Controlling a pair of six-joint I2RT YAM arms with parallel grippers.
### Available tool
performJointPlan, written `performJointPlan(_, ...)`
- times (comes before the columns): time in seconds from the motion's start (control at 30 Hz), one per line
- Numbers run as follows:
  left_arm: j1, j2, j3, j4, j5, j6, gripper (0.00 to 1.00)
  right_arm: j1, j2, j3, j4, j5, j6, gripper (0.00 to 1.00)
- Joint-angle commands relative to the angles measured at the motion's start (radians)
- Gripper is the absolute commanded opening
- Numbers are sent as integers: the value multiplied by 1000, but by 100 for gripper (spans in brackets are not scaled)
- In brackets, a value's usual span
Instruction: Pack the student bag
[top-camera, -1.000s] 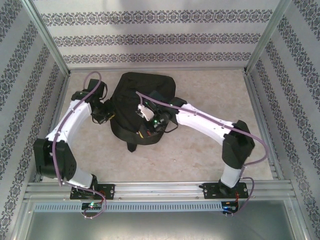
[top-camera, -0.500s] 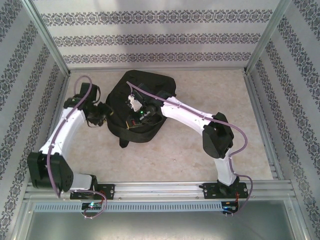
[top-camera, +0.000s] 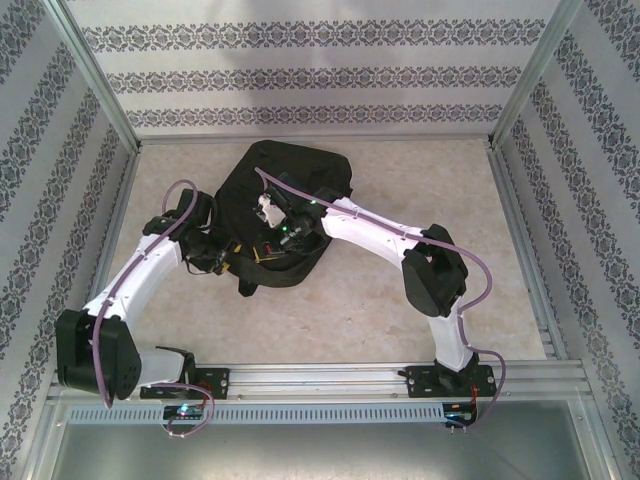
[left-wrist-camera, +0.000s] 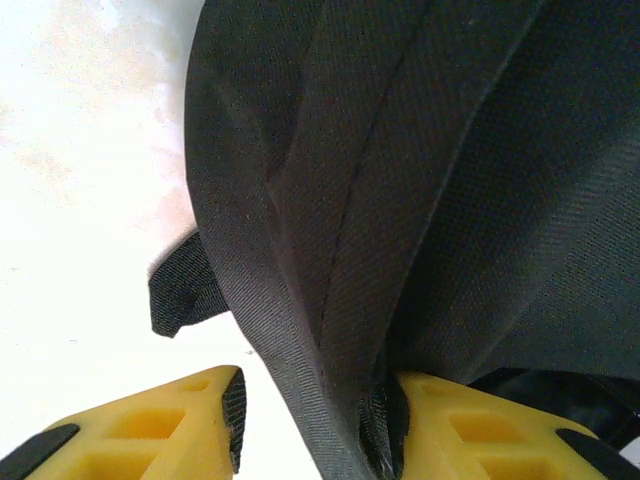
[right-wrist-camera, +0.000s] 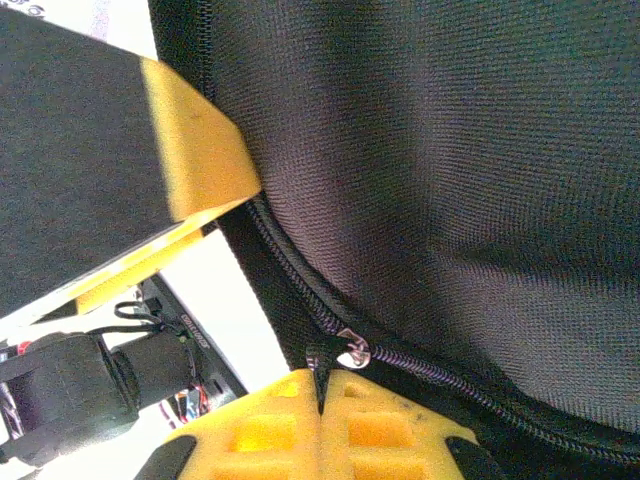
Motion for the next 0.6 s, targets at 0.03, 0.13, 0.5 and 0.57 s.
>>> performJointPlan(0.03, -12, 48, 4, 53, -1, -19, 43, -3, -43, -26, 24, -21, 19, 0)
performJointPlan(0.13, -16, 63, 7, 63, -5, -10, 42, -3, -47, -38, 29, -24, 18, 0)
performJointPlan(0.5, -26, 70, 11, 29, -60, 52, 0, -2, -73, -76, -21, -14, -19, 0)
performJointPlan(0.57, -26, 74, 24, 12, -74, 68, 0, -2, -87, -87, -32, -22, -30, 0)
